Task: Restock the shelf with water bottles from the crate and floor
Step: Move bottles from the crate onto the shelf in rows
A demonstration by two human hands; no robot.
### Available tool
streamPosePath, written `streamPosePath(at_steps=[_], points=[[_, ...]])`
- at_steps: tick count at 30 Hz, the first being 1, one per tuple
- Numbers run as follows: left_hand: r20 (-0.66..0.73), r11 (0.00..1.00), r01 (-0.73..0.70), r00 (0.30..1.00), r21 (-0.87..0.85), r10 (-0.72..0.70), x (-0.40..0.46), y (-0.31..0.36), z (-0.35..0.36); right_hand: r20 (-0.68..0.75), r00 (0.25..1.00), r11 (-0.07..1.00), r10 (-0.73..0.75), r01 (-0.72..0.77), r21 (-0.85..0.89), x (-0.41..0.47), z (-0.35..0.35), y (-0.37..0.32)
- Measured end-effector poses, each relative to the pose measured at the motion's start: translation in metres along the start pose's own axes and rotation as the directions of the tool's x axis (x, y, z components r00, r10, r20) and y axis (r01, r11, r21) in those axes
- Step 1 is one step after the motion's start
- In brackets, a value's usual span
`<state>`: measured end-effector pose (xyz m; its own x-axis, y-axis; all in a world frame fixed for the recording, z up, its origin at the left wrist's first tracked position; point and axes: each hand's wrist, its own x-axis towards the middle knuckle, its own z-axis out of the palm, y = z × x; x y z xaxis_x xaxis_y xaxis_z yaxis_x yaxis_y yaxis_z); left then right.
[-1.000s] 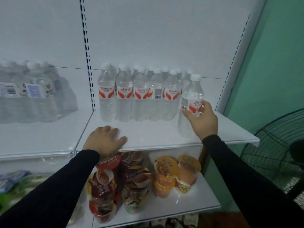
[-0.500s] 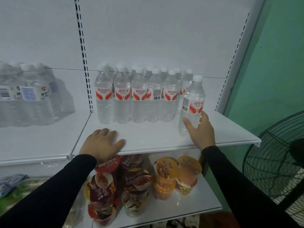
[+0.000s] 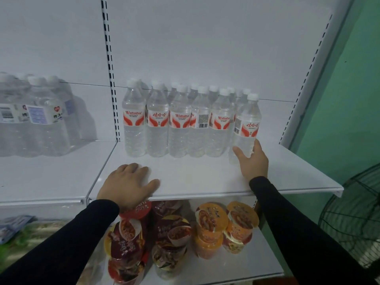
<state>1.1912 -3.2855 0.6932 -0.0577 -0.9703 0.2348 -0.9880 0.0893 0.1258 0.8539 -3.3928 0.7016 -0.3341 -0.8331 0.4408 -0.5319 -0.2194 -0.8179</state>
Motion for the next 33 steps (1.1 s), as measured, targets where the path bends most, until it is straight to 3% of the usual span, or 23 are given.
streamPosePath(at_steps=[20,33], points=[[0.009,0.999,0.037,0.999,0.012,-0.037,-0.003,0.007,-0.004,0.147,0.989,0.999,-0.004,0.011,-0.049,0.043,0.025,0.010],[0.005,0.999,0.049,0.999,-0.008,-0.049,-0.003,0.006,-0.007,0.234,0.967,0.991,0.100,-0.075,-0.114,0.026,0.015,-0.003]])
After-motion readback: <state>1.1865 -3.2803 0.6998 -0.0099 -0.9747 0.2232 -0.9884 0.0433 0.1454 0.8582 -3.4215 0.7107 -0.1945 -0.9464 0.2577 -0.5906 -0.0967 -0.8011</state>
